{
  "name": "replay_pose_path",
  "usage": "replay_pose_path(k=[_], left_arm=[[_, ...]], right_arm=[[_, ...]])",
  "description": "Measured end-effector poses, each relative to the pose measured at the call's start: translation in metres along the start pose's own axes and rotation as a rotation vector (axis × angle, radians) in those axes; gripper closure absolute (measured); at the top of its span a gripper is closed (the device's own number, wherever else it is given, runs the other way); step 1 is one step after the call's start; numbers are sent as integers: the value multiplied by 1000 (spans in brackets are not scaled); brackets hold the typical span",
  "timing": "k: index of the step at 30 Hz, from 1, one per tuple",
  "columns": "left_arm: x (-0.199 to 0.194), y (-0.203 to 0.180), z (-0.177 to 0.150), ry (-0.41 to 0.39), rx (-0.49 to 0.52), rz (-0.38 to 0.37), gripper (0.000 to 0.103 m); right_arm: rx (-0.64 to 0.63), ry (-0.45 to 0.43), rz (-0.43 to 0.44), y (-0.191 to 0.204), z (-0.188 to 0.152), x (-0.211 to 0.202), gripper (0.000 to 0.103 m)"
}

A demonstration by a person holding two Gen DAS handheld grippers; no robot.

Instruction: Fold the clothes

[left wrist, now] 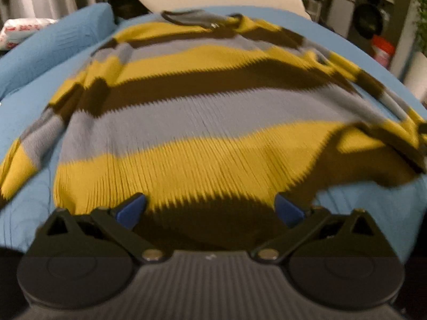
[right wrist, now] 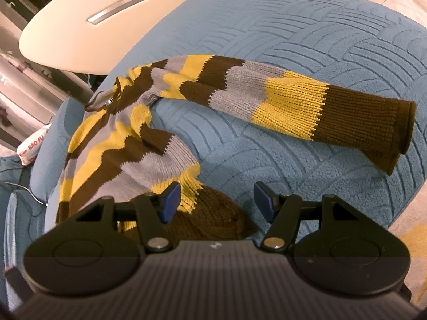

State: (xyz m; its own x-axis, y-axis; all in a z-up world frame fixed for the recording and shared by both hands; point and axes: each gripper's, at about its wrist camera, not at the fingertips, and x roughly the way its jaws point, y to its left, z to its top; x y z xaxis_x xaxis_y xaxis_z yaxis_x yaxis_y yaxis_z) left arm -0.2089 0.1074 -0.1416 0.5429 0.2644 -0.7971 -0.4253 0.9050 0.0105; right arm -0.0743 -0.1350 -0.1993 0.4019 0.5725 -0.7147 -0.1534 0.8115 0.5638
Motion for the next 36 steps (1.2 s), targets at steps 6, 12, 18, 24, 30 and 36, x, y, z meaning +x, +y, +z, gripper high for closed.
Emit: replay_pose_path(k=[6, 12, 18, 24, 30, 36], left_arm=[[-54, -5, -2, -299, 24, -108, 0], [-39, -8, 30, -483, 11, 47, 0], [29, 0, 19, -478, -85, 225, 0], [56, 22, 27, -322, -216, 240, 0], [60, 23, 30, -299, -225, 259, 0], [55, 22, 35, -303, -268, 233, 0]], right_arm=[[3, 1, 8, -1, 1, -1, 39], [-4, -4, -8, 0, 0, -1, 39], [-20, -35, -20, 1, -2, -4, 39], [-20, -54, -24, 1, 0, -3, 39], [-88, -84, -48, 12, -3, -4, 39], [-75, -115, -30, 9, -4, -10, 39]])
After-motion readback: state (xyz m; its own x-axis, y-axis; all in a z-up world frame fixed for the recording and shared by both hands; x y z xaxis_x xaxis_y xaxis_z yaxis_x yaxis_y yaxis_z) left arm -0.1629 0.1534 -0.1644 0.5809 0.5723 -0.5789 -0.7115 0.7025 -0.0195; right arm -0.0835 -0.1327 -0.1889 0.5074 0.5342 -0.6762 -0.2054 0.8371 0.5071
